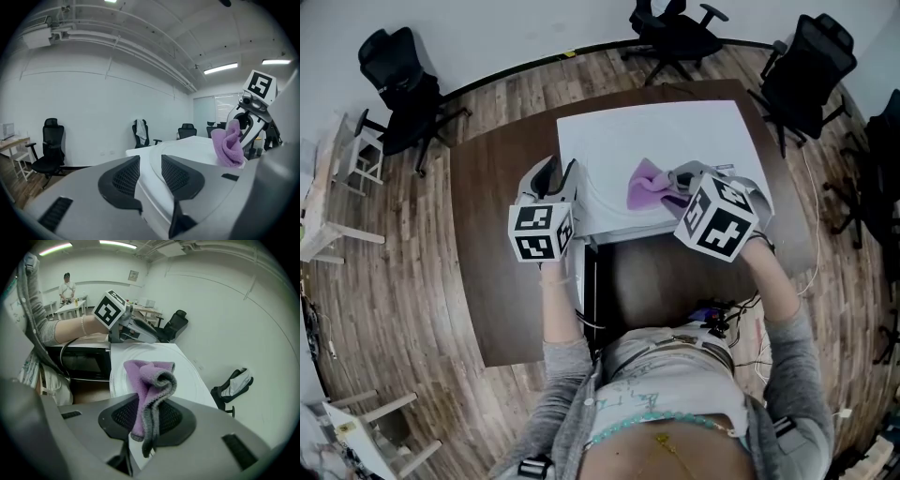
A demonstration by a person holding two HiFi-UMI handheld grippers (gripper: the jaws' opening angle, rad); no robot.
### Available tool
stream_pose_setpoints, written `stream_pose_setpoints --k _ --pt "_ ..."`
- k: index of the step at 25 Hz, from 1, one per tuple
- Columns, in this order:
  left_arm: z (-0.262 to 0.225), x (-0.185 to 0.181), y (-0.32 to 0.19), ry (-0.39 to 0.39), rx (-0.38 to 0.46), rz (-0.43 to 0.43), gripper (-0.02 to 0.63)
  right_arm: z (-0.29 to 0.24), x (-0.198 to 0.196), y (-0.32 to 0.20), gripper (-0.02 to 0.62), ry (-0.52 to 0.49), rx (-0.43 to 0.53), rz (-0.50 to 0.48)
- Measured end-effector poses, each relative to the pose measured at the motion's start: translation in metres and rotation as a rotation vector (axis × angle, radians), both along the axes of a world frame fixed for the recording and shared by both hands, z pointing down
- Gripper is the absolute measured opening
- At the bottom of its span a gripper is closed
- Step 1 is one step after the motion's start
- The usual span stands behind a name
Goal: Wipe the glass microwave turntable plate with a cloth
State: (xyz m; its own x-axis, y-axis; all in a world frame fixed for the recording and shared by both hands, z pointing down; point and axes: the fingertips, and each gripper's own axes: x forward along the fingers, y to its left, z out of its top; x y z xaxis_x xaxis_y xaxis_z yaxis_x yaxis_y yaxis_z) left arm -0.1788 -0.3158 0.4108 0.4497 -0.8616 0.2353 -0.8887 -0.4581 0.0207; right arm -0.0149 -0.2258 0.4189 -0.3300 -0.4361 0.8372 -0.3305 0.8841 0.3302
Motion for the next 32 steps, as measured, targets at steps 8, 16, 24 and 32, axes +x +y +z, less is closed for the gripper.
stream_pose_setpoints --k 8,16,24,32 --pt "0.007 -0.010 -0.001 -0.003 -0.019 -0.036 0.153 0.001 -0.036 0.008 0.098 0.008 -0.008 -0.099" --pt "0.007 -0.007 0.000 0.011 -0.015 -0.023 0.130 0.001 -0.081 0.000 0.098 -0.009 -0.007 -0.186" --pt "0.014 -0.021 -0.001 -0.029 -0.039 -0.074 0.129 0.001 -0.109 -0.015 0.098 0.006 -0.003 -0.245" --pt "0.018 -0.023 -0.001 -0.040 -0.055 -0.089 0.109 -0.004 -0.113 -0.046 0.098 0.001 0.018 -0.232"
